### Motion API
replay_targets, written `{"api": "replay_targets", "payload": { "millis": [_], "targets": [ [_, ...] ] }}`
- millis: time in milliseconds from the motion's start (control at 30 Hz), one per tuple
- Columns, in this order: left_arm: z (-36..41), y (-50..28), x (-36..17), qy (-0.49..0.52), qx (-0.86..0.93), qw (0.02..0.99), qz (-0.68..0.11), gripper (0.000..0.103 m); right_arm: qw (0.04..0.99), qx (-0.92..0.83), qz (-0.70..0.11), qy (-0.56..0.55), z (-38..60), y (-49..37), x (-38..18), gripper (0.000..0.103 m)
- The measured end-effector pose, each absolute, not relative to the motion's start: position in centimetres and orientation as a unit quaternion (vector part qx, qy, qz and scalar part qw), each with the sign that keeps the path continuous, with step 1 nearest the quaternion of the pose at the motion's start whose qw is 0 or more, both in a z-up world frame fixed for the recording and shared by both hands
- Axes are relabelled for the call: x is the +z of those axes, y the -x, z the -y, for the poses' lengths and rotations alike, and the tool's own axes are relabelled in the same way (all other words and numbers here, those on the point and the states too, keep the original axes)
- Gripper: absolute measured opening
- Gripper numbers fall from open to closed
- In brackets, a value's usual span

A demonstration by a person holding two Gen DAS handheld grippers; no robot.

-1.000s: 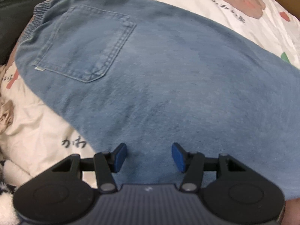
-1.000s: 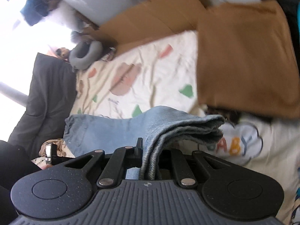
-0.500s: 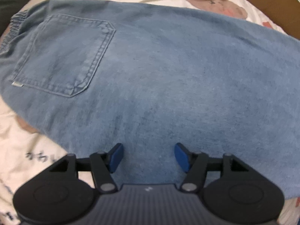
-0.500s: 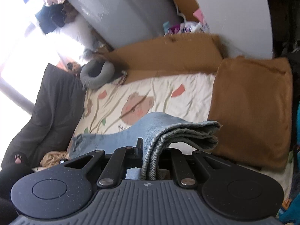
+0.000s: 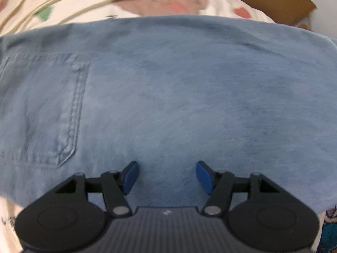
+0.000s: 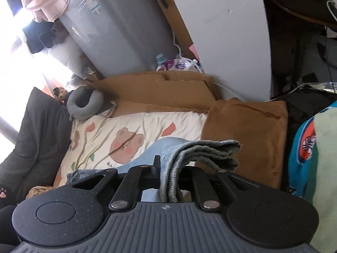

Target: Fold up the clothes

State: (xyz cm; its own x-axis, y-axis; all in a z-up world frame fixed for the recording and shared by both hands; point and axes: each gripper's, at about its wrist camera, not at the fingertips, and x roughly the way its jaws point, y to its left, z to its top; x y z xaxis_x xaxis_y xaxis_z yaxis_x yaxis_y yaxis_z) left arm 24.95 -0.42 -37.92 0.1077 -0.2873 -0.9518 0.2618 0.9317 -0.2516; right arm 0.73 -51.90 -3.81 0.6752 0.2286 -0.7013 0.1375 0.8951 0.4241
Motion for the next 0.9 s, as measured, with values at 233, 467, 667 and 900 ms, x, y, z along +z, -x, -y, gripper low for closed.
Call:
{"api": "replay_targets", "payload": {
  "millis": [233, 467, 667, 900],
  "targets": [
    [3.1, -24.5, -38.4, 0.036, -0.250, 0.722, -0.644, 0.040, 0.881, 0.041, -0.409, -0.234, 50.6, -1.2, -4.8, 0.008],
    [5.7, -22.9, -39.9, 0.058, -0.317, 0.679, -0.660, 0.012, 0.877, 0.050, -0.422, -0.226, 48.8, -2.0, -5.2, 0.008],
    [7.6, -22.1, -41.0, 0.052, -0.354, 0.645, -0.675, 0.011, 0.874, 0.056, -0.431, -0.217, 47.6, -2.5, -5.2, 0.008],
    [8.5, -21.3, -42.0, 0.039, -0.375, 0.620, -0.688, 0.011, 0.870, 0.061, -0.439, -0.216, 46.4, -3.4, -5.9, 0.008]
  ]
}}
